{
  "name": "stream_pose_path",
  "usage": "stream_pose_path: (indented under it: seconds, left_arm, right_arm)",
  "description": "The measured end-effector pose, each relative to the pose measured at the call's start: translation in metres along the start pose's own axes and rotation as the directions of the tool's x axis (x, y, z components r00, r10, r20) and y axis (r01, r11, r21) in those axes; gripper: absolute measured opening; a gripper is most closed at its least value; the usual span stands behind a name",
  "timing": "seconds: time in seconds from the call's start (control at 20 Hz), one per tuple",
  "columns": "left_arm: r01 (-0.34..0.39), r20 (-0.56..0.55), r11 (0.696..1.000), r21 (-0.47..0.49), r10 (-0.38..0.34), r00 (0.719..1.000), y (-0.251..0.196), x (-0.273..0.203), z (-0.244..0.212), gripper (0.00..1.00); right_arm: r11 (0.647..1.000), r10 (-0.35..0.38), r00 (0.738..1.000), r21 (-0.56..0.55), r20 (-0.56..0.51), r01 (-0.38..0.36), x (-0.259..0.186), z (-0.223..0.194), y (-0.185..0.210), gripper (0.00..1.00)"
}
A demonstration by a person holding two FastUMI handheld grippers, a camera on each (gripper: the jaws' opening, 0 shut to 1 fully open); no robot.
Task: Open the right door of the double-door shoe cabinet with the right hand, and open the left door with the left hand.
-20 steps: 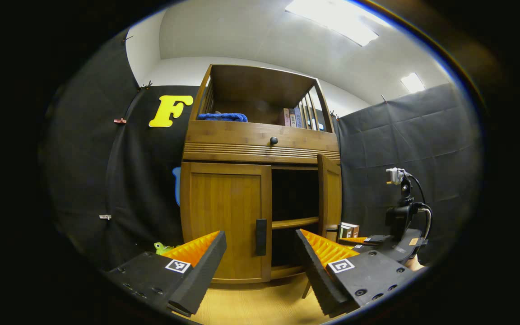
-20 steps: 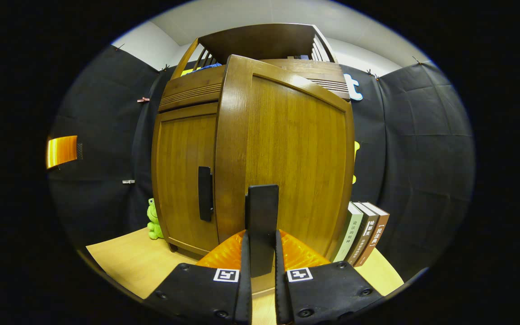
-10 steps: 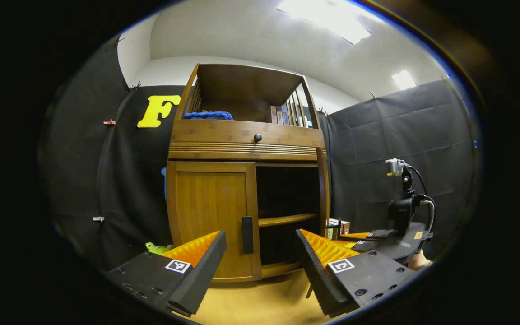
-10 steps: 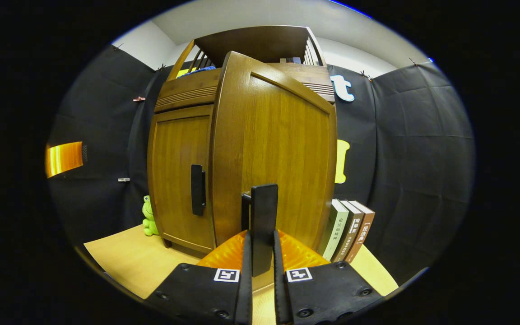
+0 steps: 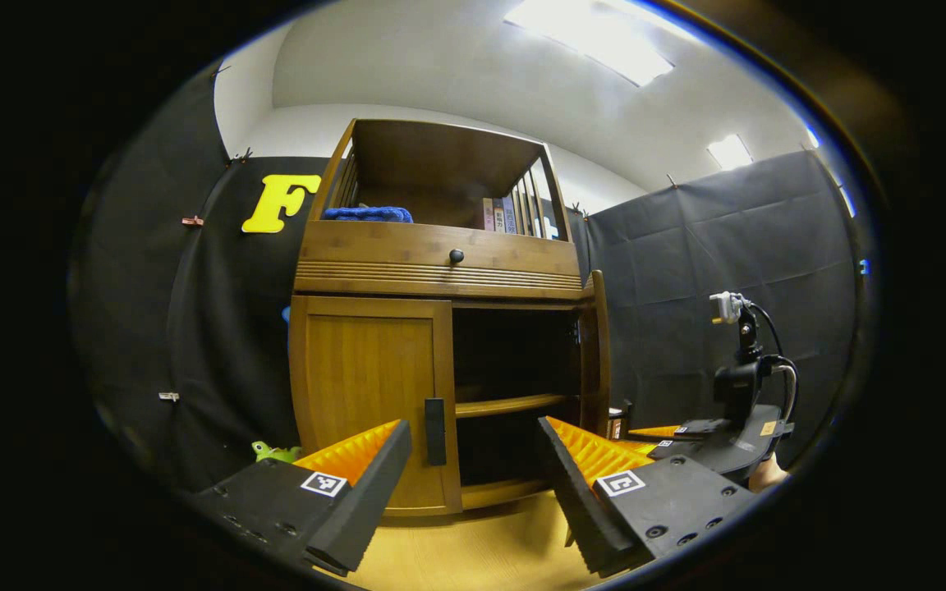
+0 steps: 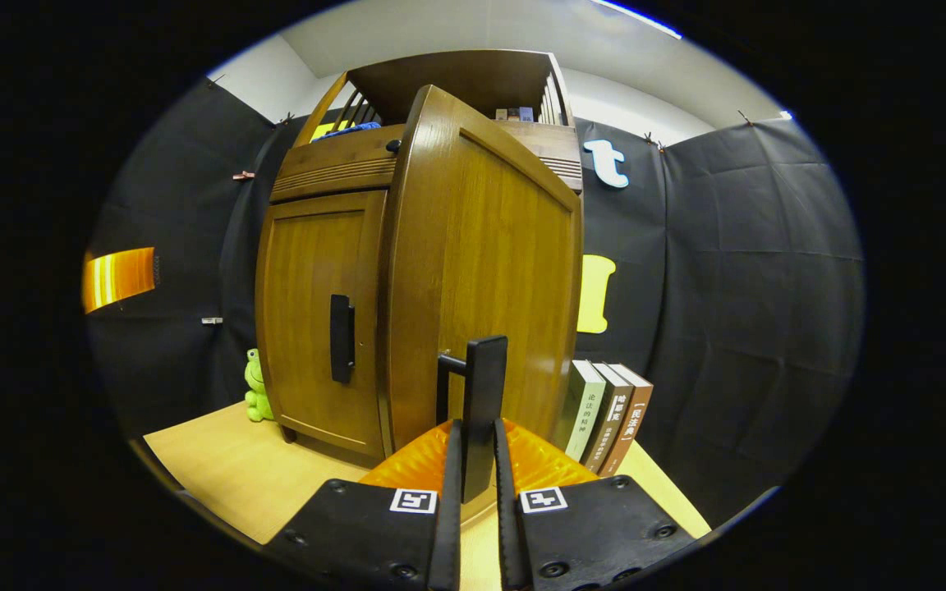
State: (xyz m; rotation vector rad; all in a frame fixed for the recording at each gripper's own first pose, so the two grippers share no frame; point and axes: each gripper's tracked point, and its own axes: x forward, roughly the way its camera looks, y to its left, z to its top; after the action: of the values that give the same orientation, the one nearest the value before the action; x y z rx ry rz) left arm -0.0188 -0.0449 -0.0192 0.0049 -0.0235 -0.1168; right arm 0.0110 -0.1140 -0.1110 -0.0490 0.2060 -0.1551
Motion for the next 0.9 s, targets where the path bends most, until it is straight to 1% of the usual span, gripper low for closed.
stream_pose_path:
  seconds: [0.15, 0.2, 0.45, 0.55, 0.6, 0.65, 0.75, 0.8, 0.85, 0.9]
  left_arm:
    - [0.018, 0.003, 1.0, -0.007, -0.018, 1.0, -0.008, 0.002, 0.0, 0.95]
    - [0.023, 0.004, 1.0, -0.009, -0.023, 1.0, -0.01, 0.003, 0.0, 0.95]
    - [0.039, 0.002, 0.999, -0.012, -0.038, 0.999, -0.017, 0.006, -0.003, 0.95]
    - [0.045, 0.002, 0.999, -0.015, -0.045, 0.999, -0.02, 0.009, -0.003, 0.95]
    - [0.048, 0.001, 0.999, -0.017, -0.048, 0.999, -0.021, 0.01, -0.003, 0.95]
    - [0.051, 0.001, 0.999, -0.018, -0.051, 0.999, -0.023, 0.011, -0.004, 0.95]
    - [0.056, -0.001, 0.998, -0.019, -0.056, 0.998, -0.026, 0.015, -0.006, 0.95]
    - [0.059, -0.004, 0.998, -0.019, -0.059, 0.998, -0.027, 0.017, -0.007, 0.94]
    - [0.061, -0.007, 0.998, -0.019, -0.061, 0.998, -0.03, 0.018, -0.009, 0.94]
    - [0.064, -0.011, 0.998, -0.019, -0.064, 0.998, -0.031, 0.021, -0.01, 0.95]
  right_arm:
    - [1.0, -0.027, 1.0, -0.001, -0.004, 0.027, -0.006, 0.0, -0.013, 0.18]
    - [0.999, -0.036, 0.999, 0.0, -0.005, 0.036, -0.007, 0.0, -0.017, 0.22]
    - [0.996, -0.093, 0.995, 0.001, 0.018, 0.093, -0.016, 0.009, -0.041, 0.17]
    - [0.994, -0.106, 0.994, 0.002, 0.019, 0.106, -0.018, 0.01, -0.047, 0.17]
    - [0.992, -0.129, 0.991, -0.007, 0.018, 0.129, -0.02, 0.008, -0.055, 0.18]
    - [0.99, -0.143, 0.99, -0.015, 0.017, 0.143, -0.02, 0.007, -0.061, 0.17]
    - [0.986, -0.164, 0.986, -0.012, 0.011, 0.164, -0.025, 0.005, -0.07, 0.12]
    - [0.985, -0.17, 0.985, -0.006, 0.008, 0.17, -0.027, 0.005, -0.075, 0.07]
    - [0.984, -0.178, 0.984, -0.002, 0.004, 0.178, -0.029, 0.004, -0.08, 0.07]
    - [0.982, -0.188, 0.982, 0.0, 0.002, 0.188, -0.032, 0.003, -0.086, 0.17]
